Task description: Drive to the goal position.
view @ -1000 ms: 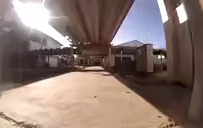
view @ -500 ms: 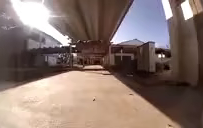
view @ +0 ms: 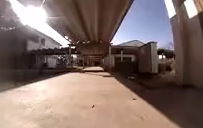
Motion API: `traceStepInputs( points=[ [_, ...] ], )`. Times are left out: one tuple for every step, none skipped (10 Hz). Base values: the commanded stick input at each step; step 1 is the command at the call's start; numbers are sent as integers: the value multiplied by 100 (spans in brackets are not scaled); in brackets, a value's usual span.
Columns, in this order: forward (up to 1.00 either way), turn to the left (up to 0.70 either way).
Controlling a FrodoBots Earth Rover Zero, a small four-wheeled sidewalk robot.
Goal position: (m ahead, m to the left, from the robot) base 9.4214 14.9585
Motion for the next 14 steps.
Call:
traceStepInputs(
  points=[
    [50, 0],
    [50, 0],
    [50, 0],
    [50, 0],
    [50, 0],
    [50, 0],
    [50, 0],
    [50, 0],
    [50, 0],
    [50, 0],
    [50, 0],
    [50, 0],
    [50, 0],
    [50, 0]
  ],
)
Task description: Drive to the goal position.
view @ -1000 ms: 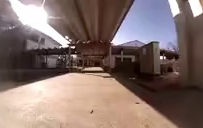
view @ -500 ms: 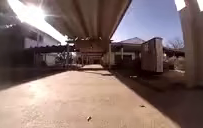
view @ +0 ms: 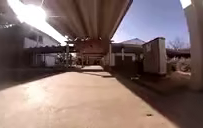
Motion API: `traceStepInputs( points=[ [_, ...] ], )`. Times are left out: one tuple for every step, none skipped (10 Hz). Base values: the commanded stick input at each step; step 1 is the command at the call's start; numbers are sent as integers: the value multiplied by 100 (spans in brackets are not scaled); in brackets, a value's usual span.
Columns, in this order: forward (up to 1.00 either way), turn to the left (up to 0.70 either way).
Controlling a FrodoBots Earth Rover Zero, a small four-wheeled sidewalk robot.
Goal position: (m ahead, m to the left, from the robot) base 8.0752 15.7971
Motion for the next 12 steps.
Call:
traceStepInputs(
  points=[
    [50, 0],
    [50, 0],
    [50, 0],
    [50, 0],
    [50, 0],
    [50, 0],
    [50, 0],
    [50, 0],
    [50, 0],
    [50, 0],
    [50, 0],
    [50, 0]
  ],
)
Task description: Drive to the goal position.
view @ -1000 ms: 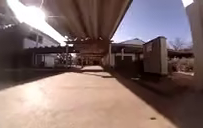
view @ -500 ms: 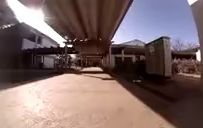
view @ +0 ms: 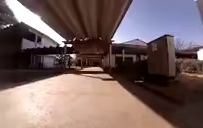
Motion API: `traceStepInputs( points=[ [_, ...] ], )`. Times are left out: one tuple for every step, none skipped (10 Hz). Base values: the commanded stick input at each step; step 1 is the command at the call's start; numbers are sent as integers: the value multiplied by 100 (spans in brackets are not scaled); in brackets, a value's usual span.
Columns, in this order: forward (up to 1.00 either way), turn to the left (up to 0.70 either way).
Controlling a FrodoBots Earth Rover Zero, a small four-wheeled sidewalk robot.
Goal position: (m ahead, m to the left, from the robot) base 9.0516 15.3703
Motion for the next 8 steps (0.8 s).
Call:
traceStepInputs(
  points=[
    [50, 0],
    [50, 0],
    [50, 0],
    [50, 0],
    [50, 0],
    [50, 0],
    [50, 0],
    [50, 0]
  ],
)
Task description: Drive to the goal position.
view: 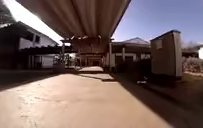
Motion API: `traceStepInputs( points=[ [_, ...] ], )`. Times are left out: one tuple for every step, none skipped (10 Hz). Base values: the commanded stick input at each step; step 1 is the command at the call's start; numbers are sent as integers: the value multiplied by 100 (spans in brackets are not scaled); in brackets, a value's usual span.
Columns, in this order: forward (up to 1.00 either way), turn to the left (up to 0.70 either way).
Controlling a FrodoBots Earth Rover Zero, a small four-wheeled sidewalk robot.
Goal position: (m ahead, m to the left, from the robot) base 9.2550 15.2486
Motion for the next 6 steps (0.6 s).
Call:
traceStepInputs(
  points=[
    [50, 0],
    [50, 0],
    [50, 0],
    [50, 0],
    [50, 0],
    [50, 0]
  ],
)
